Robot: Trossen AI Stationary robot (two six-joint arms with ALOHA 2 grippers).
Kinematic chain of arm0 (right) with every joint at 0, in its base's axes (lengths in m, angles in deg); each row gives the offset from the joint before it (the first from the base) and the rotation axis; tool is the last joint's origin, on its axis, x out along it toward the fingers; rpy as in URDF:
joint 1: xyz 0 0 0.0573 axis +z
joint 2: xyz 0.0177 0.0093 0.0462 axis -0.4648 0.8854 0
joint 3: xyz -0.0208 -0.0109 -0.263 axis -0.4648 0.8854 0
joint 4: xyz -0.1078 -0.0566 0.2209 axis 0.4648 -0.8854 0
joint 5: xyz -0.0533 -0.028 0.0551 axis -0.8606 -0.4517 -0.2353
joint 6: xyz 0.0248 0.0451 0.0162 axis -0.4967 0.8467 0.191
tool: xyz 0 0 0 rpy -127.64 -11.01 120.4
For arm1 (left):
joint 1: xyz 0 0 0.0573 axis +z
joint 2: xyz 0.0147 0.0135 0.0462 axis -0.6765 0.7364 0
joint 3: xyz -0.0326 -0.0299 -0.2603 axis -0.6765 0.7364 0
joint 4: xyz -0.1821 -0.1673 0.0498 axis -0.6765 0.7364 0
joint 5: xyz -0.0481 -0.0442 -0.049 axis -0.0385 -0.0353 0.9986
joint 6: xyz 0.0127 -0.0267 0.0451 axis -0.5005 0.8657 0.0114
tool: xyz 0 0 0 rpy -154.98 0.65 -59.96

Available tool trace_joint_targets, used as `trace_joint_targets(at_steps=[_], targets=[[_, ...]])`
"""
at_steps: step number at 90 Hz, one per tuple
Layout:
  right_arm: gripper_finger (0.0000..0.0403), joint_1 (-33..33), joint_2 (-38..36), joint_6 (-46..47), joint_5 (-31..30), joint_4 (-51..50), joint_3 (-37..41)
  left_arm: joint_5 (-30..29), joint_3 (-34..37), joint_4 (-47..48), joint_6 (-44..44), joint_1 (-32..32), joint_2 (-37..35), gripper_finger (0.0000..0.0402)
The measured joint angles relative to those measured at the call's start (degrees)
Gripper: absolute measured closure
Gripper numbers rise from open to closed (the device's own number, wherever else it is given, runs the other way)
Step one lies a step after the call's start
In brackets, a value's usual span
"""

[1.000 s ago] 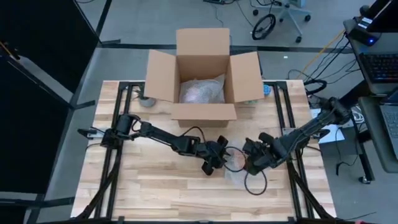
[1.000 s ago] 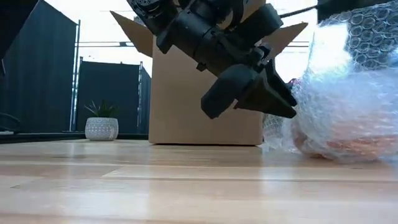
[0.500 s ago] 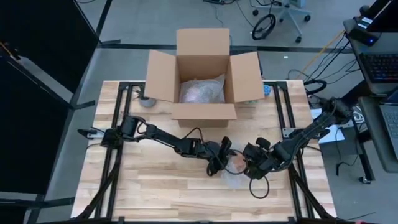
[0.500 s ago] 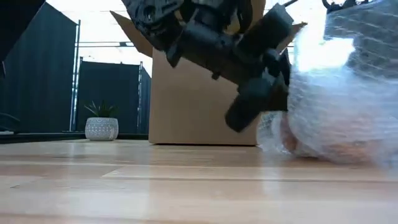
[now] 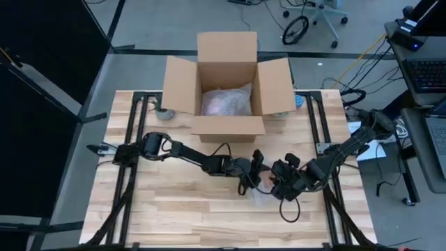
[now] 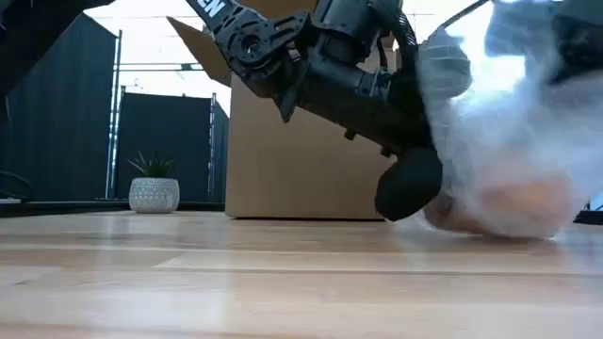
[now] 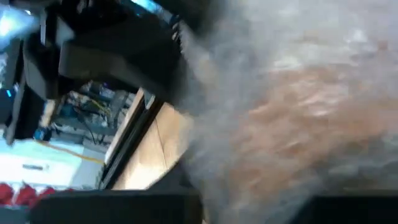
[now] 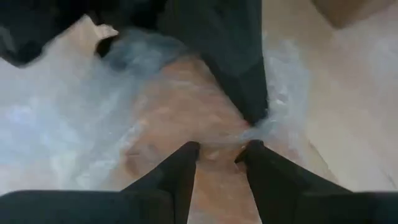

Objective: Wrap mug
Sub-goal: Wrap the orange mug with transparent bubble wrap

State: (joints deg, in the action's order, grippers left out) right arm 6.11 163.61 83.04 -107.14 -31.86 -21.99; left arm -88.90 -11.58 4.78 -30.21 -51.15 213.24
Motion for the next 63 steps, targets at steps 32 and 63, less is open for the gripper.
trace_joint_targets(at_steps=[32,63], targets=[[0.0282,1.4,-9.9,1.7,3.8,-10.9,-7.3,-1.7,-4.4,28.6,18.7,-1.1,-7.4,0.0384],[0.0282,2.3,-18.9,7.6,1.8,-21.8,-9.2,12.3,-21.6,70.4,36.4,-0.3,-7.0,0.0387]])
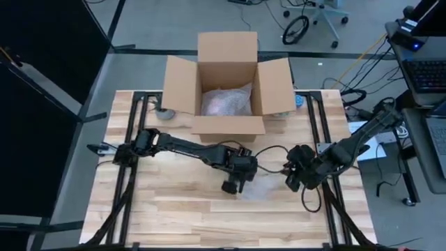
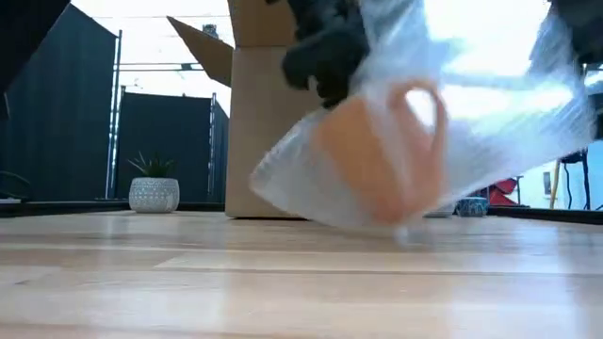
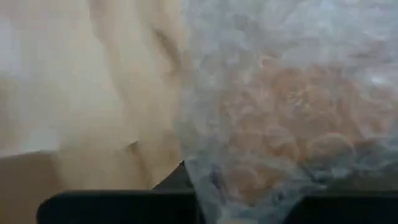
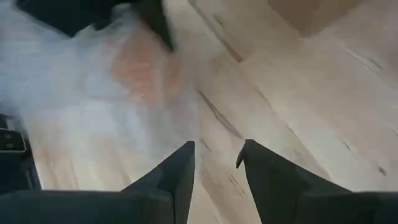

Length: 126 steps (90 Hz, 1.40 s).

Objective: Wrap mug
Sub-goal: Wrap the orange mug with transparent bubble wrap

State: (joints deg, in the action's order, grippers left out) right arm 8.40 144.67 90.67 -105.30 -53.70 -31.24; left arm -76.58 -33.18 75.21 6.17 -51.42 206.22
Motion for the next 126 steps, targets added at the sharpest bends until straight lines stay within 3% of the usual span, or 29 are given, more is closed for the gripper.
trace_joint_targets(at_steps=[6,24,56,71,88,112,126], targets=[[0.0282,0.0,0.3,0.0,-0.1,-0.2,0.0,1.5,0.2,2.7,1.0,0.1,0.0,0.0387],[0.0282,0.0,2.8,0.1,-0.3,-0.5,0.0,1.8,0.1,-0.8,1.5,0.2,0.0,0.0381],[0.0282,0.0,5.5,0.1,-0.3,-0.5,0.0,1.4,0.0,-4.6,2.1,0.2,-0.2,0.0228],[0.0282,0.0,5.3,-1.4,-0.4,-0.3,0.0,0.5,0.0,-5.6,2.1,0.2,-0.4,0.0183],[0.0282,0.0,4.6,-3.8,-0.4,-0.9,-2.6,0.2,0.0,-6.0,1.8,0.4,-0.6,0.0169],[0.0282,0.0,4.5,-8.0,-3.9,-11.1,-12.1,-1.7,-0.2,-6.7,0.1,0.7,-1.6,0.0168],[0.0282,0.0,4.5,-16.2,-6.0,-4.8,-14.6,-1.2,-0.1,-6.0,0.1,0.8,-1.3,0.0168]])
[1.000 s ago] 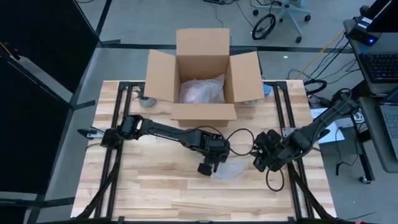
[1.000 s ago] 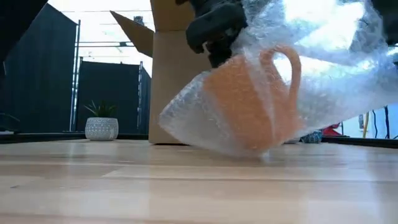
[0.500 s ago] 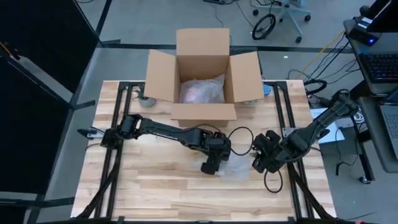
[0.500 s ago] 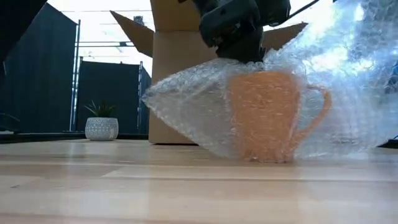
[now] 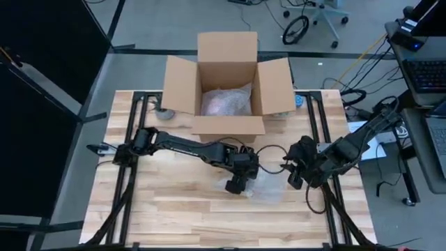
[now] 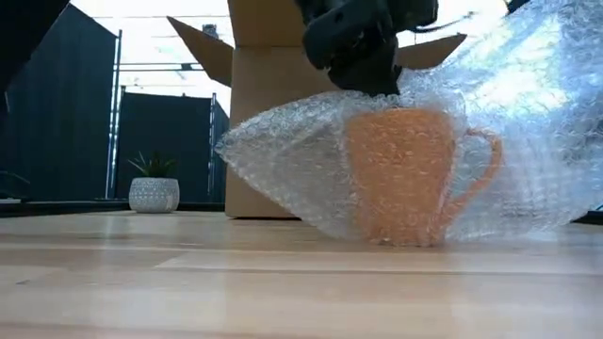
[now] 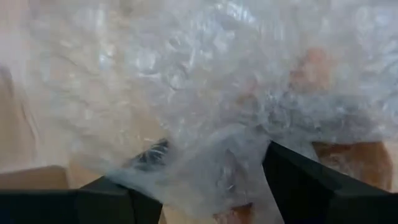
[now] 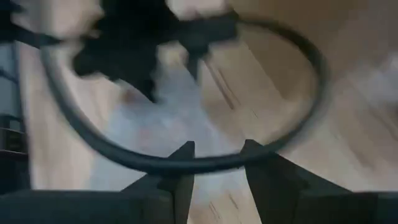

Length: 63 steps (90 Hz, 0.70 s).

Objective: Wrap mug
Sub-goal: Wrap the orange mug with transparent bubble wrap

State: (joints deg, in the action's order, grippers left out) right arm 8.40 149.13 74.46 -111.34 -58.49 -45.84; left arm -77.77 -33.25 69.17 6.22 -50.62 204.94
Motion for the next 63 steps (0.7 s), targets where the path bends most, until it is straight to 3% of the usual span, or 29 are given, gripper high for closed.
trace_joint_targets(at_steps=[15,42,63], targets=[[0.0282,-0.6,2.8,-10.7,-0.2,15.5,6.1,0.3,0.0,-0.2,0.0,0.1,0.3,0.0168],[0.0282,-1.6,11.8,-19.5,-2.0,45.1,18.6,0.4,0.0,0.0,-1.0,0.1,0.3,0.0168],[0.0282,-3.9,19.6,-22.5,-3.3,49.2,19.7,0.5,0.0,0.0,-3.5,0.1,0.3,0.0168]])
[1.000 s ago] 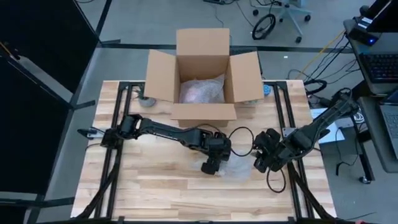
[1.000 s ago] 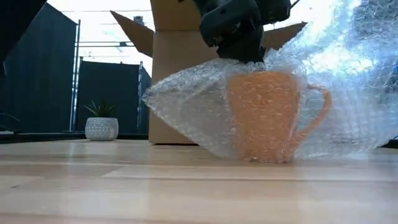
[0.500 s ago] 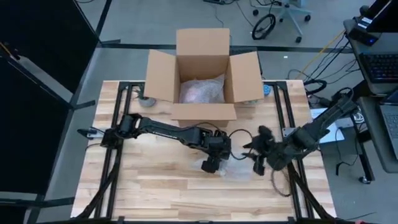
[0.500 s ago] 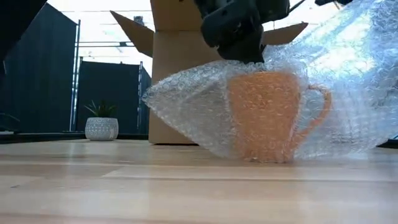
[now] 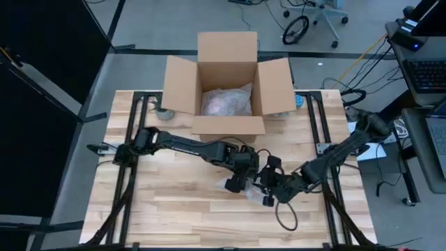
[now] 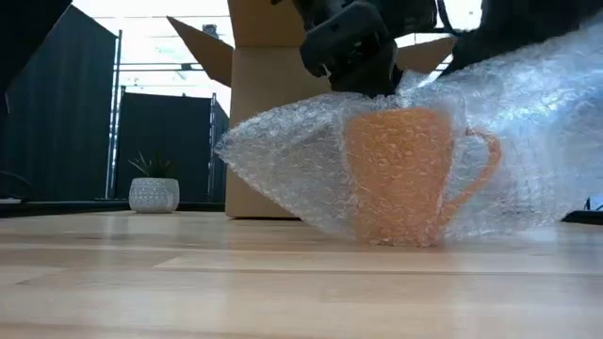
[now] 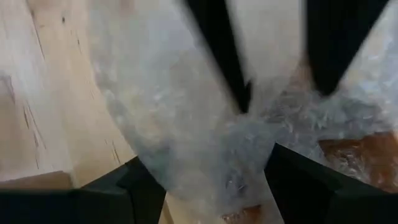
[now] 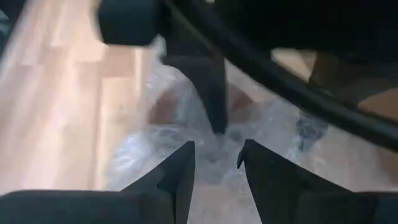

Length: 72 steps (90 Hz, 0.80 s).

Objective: Wrap mug
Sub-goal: Wrap the orange mug with transparent bubble wrap

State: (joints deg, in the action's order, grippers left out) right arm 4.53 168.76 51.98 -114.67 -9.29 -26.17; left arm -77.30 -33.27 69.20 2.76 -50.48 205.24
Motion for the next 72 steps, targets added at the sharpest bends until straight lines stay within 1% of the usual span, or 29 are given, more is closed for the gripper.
trace_joint_targets(at_steps=[18,46,57,64,72], targets=[[0.0282,-0.7,3.3,0.1,-0.7,0.7,-0.1,-0.1,0.1,0.8,-0.1,-0.2,-0.3,0.0168],[0.0282,-0.8,3.6,0.1,-1.7,0.9,-0.1,-0.3,0.1,3.7,2.5,-1.9,-6.2,0.0168],[0.0282,-0.8,3.6,0.2,-1.6,0.8,-0.1,-0.4,0.0,4.0,6.1,-2.4,-8.9,0.017],[0.0282,-0.7,3.6,0.9,-1.6,0.6,-0.1,-0.4,0.5,5.7,8.1,-2.6,-9.2,0.0185],[0.0282,-0.5,3.6,1.1,-1.7,0.4,-0.1,-0.4,2.3,6.6,9.6,-2.9,-8.7,0.0231]])
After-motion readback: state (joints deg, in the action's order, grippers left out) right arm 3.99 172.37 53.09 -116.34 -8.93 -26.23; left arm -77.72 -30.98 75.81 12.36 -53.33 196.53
